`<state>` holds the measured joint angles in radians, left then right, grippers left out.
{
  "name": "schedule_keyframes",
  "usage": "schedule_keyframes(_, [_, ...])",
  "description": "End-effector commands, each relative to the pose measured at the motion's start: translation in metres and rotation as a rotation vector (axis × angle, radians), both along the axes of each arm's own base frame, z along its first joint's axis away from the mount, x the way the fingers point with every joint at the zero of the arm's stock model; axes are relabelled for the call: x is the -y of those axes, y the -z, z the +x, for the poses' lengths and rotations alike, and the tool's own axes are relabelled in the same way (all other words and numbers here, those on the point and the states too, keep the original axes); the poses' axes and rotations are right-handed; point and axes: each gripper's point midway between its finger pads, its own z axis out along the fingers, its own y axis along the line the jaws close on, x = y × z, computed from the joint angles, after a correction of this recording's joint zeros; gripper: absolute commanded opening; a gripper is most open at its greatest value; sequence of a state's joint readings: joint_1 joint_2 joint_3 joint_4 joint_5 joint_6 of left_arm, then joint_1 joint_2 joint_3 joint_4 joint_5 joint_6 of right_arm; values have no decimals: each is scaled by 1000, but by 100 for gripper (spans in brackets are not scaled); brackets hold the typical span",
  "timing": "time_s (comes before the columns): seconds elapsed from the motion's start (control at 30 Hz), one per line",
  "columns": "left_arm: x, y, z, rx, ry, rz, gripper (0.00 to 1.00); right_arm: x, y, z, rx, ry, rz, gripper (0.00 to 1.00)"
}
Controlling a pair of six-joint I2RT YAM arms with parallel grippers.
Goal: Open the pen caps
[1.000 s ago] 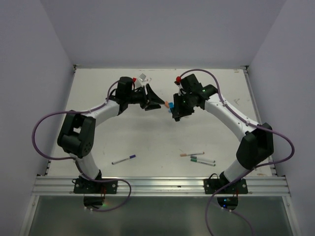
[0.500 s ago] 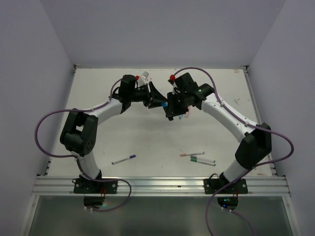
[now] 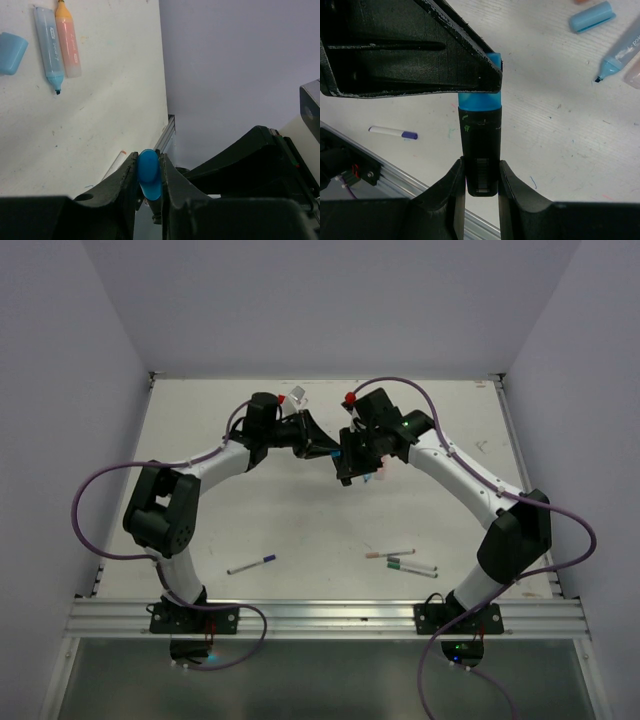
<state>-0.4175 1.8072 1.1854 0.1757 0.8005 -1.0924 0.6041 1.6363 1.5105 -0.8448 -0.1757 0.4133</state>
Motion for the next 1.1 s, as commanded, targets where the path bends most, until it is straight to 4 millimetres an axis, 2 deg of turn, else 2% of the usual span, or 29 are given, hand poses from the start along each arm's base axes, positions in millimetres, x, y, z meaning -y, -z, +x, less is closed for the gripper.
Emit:
schedule_keyframes(0.0, [6,-10,-4,32,33,-30,14,-9,-12,4,31,-1,46,0])
schedule_keyframes(0.17, [7,-11,-9,26,48,-39,0,-9,-12,7,40,7,41,0])
schedule_keyframes(0.23, [7,-15,-9,35,50,-56,0,-8,-12,8,42,16,37,0])
schedule_keyframes(0.3, [7,-15,-14,12,49,-78,0,-8,-11,9,49,15,33,18])
schedule_keyframes(0.43, [7,-19,-16,19,47,-87,0,-8,-7,11,47,15,22,37])
schedule_keyframes(0.53, [7,-23,-15,24,47,-92,0,-9,-4,12,42,11,22,39])
schedule_keyframes(0.73, [7,-26,-15,28,46,-97,0,-12,-1,13,33,5,27,36])
schedule_keyframes(0.77, [7,-27,-15,29,44,-98,0,-13,-1,13,32,3,31,30])
schedule_keyframes(0.83, [7,-29,-15,34,44,-101,0,-13,0,11,26,2,35,24])
schedule_keyframes(0.87, [7,-28,-15,32,41,-100,0,-13,1,11,25,1,36,9])
schedule_keyframes(0.9, [7,-28,-15,34,42,-101,0,-12,3,10,22,1,33,0])
schedule_keyframes(1.03, [7,-28,-15,39,42,-99,0,-9,4,8,25,6,26,0])
schedule_keyframes(1.07, [7,-27,-15,46,46,-96,7,-7,2,8,32,16,23,0])
